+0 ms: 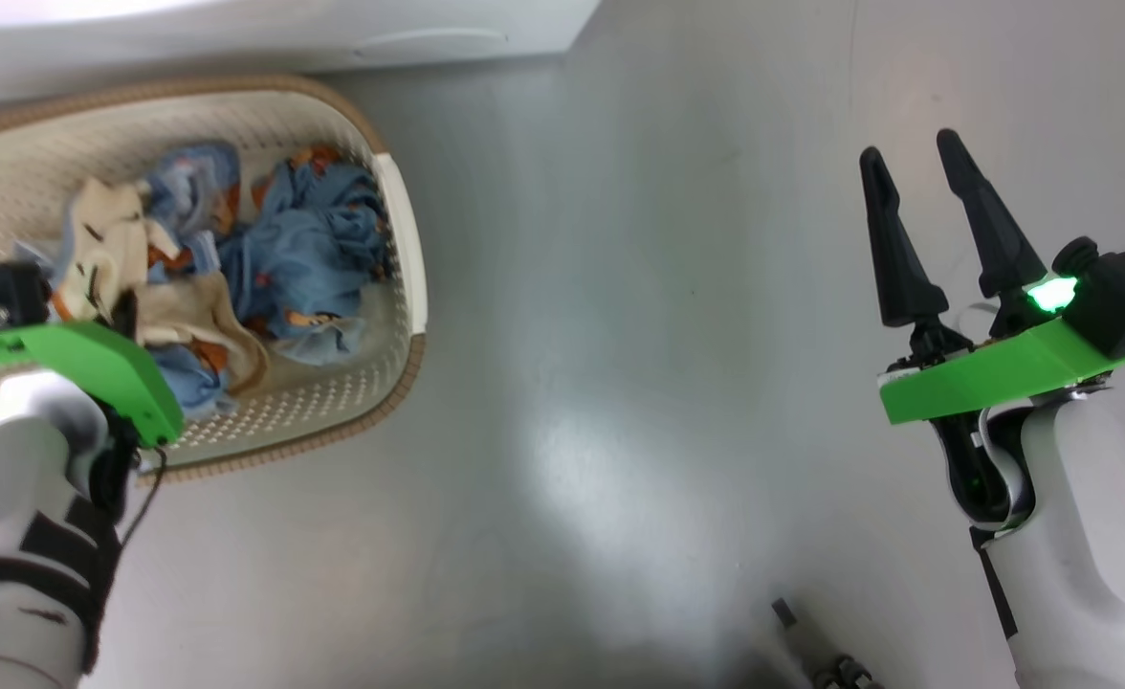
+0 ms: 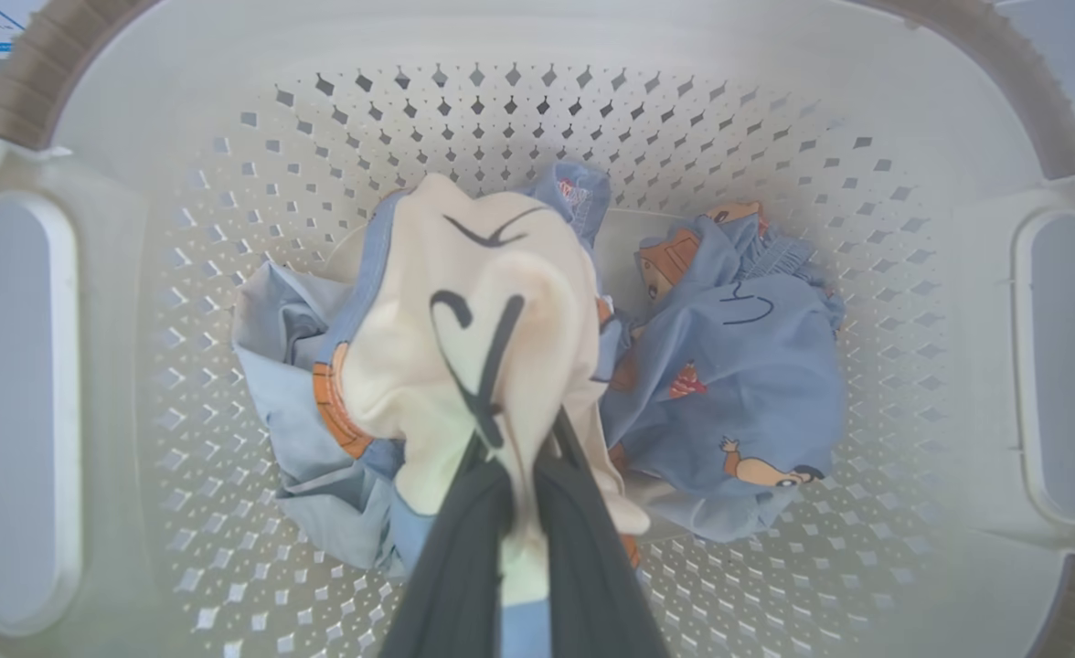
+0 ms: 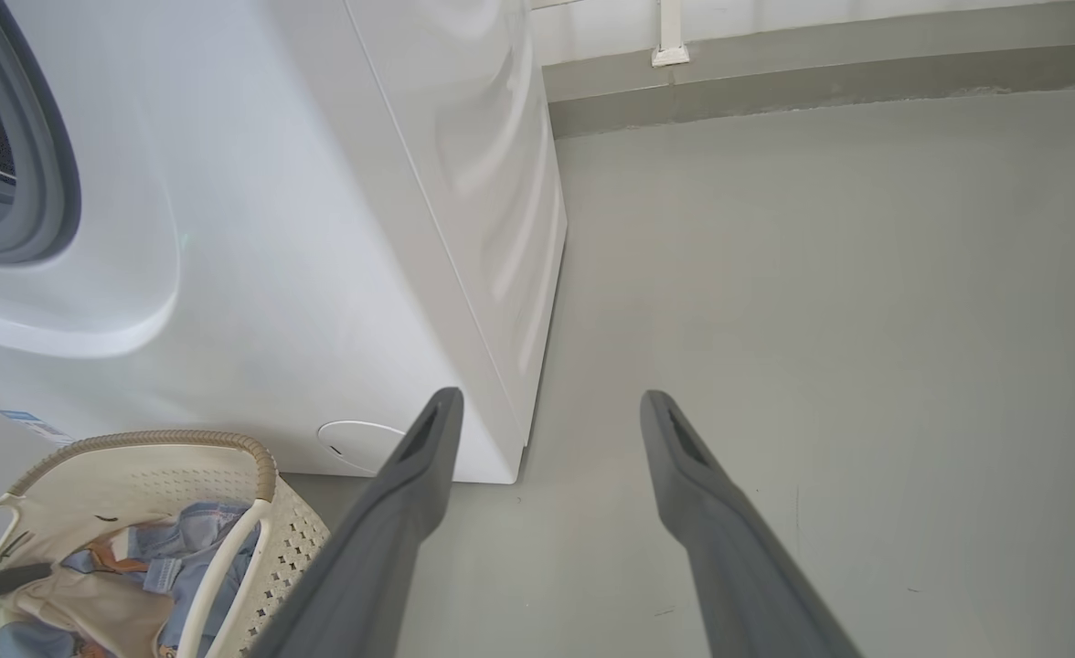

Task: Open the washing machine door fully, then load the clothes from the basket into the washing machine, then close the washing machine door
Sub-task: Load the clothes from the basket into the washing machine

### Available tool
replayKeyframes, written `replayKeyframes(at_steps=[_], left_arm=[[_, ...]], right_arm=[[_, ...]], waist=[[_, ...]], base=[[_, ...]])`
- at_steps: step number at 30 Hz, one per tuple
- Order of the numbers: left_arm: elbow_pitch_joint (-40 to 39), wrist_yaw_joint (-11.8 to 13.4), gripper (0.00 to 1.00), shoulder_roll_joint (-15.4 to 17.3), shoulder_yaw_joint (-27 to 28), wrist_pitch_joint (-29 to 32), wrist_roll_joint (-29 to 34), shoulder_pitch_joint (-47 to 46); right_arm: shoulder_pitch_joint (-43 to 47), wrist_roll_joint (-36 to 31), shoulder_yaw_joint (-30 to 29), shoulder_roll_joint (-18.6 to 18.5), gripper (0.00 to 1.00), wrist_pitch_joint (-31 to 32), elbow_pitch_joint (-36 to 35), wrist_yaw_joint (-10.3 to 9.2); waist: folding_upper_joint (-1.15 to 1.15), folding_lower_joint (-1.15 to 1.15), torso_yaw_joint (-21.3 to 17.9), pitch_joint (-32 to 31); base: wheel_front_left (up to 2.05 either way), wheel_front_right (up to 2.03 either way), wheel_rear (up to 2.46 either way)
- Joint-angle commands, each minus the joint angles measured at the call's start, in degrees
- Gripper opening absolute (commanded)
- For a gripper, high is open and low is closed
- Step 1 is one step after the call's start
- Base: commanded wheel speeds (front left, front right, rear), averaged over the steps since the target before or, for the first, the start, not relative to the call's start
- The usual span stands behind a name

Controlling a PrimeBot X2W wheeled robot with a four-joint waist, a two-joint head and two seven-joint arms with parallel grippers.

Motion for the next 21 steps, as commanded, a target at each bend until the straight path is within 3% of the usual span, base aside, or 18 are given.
replayKeyframes(at_steps=[1,13,21], left_arm=[[-0.1,0.0,0.00,2.0,1.3,-1.3,-0.5,2.6],[-4.2,-0.1,0.00,0.2,0.1,-5.2,-1.6,8.8],[-15.3,-0.2,0.00,1.6,5.3,-5.3,0.9,15.3]], right_arm=[[3.0,-0.4,0.8,0.1,1.00,-0.3,-0.7,0.16],[6.7,0.3,0.7,-0.7,1.00,-0.3,1.5,0.16],[9.7,0.6,0.4,-1.1,1.00,-0.3,2.1,0.16]], waist=[[0.00,0.00,1.0,-2.9],[0.00,0.00,3.3,-12.4],[0.00,0.00,4.0,-18.6]], base=[[0.00,0.00,0.00],[0.00,0.00,0.00],[0.00,0.00,0.00]])
